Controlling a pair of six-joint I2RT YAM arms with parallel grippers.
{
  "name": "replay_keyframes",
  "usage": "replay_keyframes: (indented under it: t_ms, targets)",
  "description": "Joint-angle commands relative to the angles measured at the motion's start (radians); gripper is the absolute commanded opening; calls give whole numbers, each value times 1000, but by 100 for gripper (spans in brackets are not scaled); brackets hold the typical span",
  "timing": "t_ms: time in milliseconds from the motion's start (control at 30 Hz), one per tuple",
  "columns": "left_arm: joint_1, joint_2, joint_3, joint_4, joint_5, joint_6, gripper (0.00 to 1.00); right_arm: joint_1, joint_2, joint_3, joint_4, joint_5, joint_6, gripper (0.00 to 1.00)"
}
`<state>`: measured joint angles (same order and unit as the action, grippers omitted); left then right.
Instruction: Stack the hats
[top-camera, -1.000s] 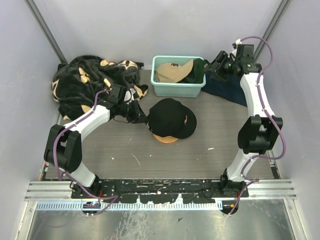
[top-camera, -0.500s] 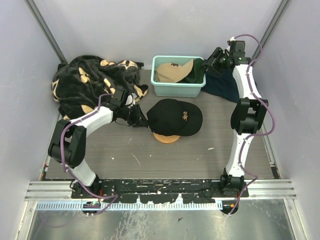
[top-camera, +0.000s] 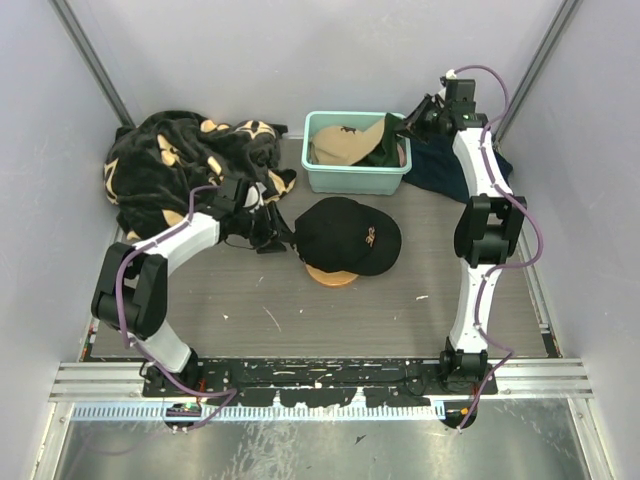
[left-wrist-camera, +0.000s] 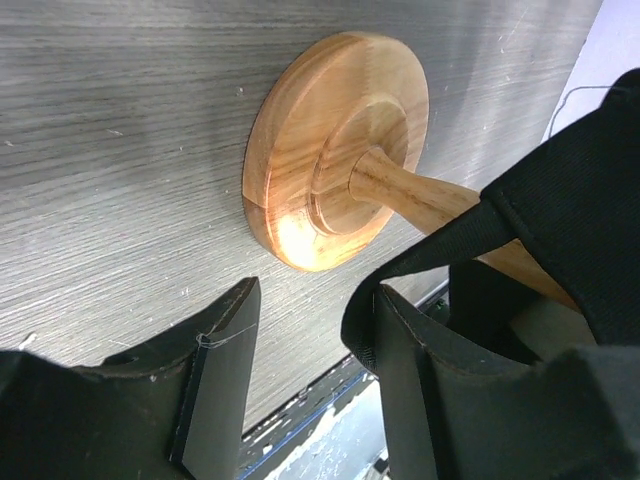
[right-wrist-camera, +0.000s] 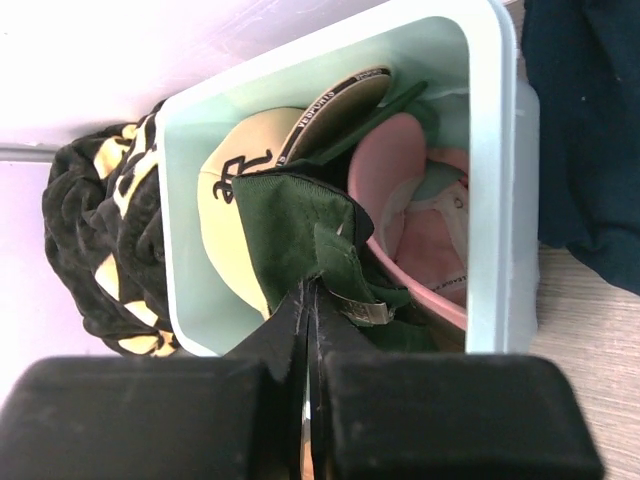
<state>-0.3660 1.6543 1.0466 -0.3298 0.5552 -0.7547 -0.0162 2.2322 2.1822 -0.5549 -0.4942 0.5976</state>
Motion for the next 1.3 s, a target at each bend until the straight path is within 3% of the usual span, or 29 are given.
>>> replay_keyframes:
  t_ms: [0,633,900,1267]
  targets:
    - [39,-55,11,6,-4,-3,56,6,-70,45,82,-12,19,1]
    - [74,-43,47,86,82,-49,61,-69,-255,192,187,-111,187,1]
    - [74,-60,96,76,96,-47,64,-114,-412,92,63,-109,113,1]
    - [82,-39,133,81,118,-51,67,-114,-777,-309,-159,-23,36,1]
